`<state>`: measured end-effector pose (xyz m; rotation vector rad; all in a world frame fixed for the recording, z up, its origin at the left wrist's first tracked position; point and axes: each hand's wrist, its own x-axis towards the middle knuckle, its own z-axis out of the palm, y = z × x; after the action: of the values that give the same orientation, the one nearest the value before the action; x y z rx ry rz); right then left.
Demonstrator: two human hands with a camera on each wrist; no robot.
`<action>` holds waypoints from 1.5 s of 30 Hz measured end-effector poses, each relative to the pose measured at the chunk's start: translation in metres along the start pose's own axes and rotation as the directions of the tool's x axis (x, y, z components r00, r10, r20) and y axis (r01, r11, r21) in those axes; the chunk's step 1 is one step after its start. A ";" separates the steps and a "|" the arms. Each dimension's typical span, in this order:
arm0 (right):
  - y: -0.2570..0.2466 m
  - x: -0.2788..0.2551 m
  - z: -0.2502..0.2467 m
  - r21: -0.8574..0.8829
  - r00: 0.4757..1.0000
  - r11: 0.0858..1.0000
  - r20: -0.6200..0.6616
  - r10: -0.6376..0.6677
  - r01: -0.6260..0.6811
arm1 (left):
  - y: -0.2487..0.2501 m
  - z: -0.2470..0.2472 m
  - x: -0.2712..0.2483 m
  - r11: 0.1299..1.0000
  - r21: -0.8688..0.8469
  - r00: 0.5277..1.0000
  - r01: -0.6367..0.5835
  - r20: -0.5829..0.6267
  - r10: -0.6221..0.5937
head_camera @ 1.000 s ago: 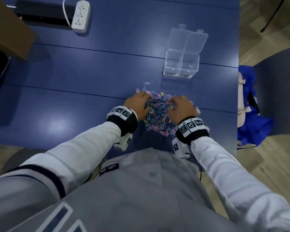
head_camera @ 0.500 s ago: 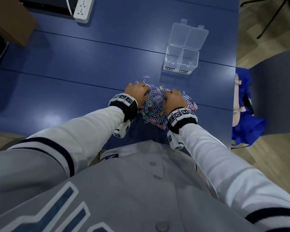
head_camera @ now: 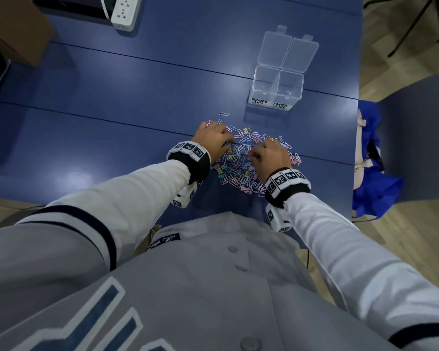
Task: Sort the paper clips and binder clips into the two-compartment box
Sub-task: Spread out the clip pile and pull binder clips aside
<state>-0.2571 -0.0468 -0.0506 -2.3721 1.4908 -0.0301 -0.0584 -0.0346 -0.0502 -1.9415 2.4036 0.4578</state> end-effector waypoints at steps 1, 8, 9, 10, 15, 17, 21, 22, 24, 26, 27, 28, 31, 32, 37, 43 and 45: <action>0.000 0.002 -0.002 0.011 1.000 1.000 -0.001 0.028 -0.028 | 0.000 0.000 0.000 1.000 -0.001 1.000 0.008 -0.008 -0.008; 0.022 0.030 -0.032 0.390 0.918 0.851 -0.035 0.395 -0.352 | -0.009 -0.003 -0.011 0.977 -0.190 0.982 0.100 -0.141 -0.128; 0.029 0.034 -0.036 0.392 0.901 0.835 -0.034 0.433 -0.387 | -0.014 -0.003 -0.015 0.961 -0.232 0.968 0.152 -0.161 -0.192; 0.036 0.038 -0.040 0.386 0.885 0.822 -0.030 0.465 -0.419 | -0.019 -0.002 -0.018 0.947 -0.256 0.954 0.194 -0.177 -0.243; 0.050 0.060 -0.048 0.357 0.851 0.789 0.029 0.524 -0.499 | -0.019 0.005 -0.024 0.947 -0.254 0.961 0.198 -0.138 -0.238; 0.048 0.065 -0.047 0.342 0.862 0.802 0.055 0.503 -0.490 | -0.008 0.006 -0.018 0.958 -0.236 0.972 0.165 -0.125 -0.198; 0.043 0.066 -0.039 0.301 0.888 0.840 0.054 0.457 -0.451 | 0.013 0.008 -0.006 0.979 -0.153 0.981 0.137 -0.113 -0.155; 0.042 0.064 -0.036 0.270 0.903 0.866 0.029 0.429 -0.421 | 0.016 0.008 -0.004 0.980 -0.142 0.982 0.136 -0.112 -0.153; 0.038 0.059 -0.030 0.209 0.933 0.912 0.000 0.361 -0.353 | 0.021 0.008 0.001 0.985 -0.116 0.985 0.131 -0.101 -0.142; 0.034 0.053 -0.024 0.182 0.960 0.943 0.018 0.280 -0.278 | 0.023 0.008 0.004 0.987 -0.092 0.987 0.129 -0.082 -0.137; 0.033 0.050 -0.022 0.168 0.970 0.955 0.033 0.242 -0.244 | 0.024 0.008 0.005 0.987 -0.090 0.987 0.133 -0.074 -0.140; 0.032 0.048 -0.020 0.156 0.978 0.965 0.041 0.206 -0.210 | 0.023 0.008 0.006 0.986 -0.097 0.987 0.135 -0.070 -0.143; 0.028 0.042 -0.016 0.123 0.992 0.985 0.038 0.118 -0.122 | 0.022 0.008 0.006 0.980 -0.137 0.985 0.145 -0.075 -0.157; 0.027 0.041 -0.015 0.104 0.995 0.990 0.035 0.088 -0.092 | 0.022 0.008 0.005 0.976 -0.153 0.983 0.152 -0.076 -0.165; 0.024 0.038 -0.010 0.081 0.996 0.994 0.069 0.063 -0.068 | 0.019 0.005 -0.004 0.916 -0.337 0.964 0.219 -0.072 -0.257; 0.027 0.046 -0.025 0.206 0.993 0.972 0.064 0.101 -0.113 | -0.011 0.000 -0.020 0.681 -0.642 0.827 0.352 -0.128 -0.547; 0.032 0.055 -0.033 0.295 0.981 0.936 0.044 0.190 -0.194 | -0.034 -0.001 -0.029 0.662 -0.616 0.785 0.426 -0.112 -0.609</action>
<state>-0.2670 -0.1170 -0.0376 -1.9787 1.5807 -0.1770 -0.0194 -0.0133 -0.0512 -3.0392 1.7753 0.9703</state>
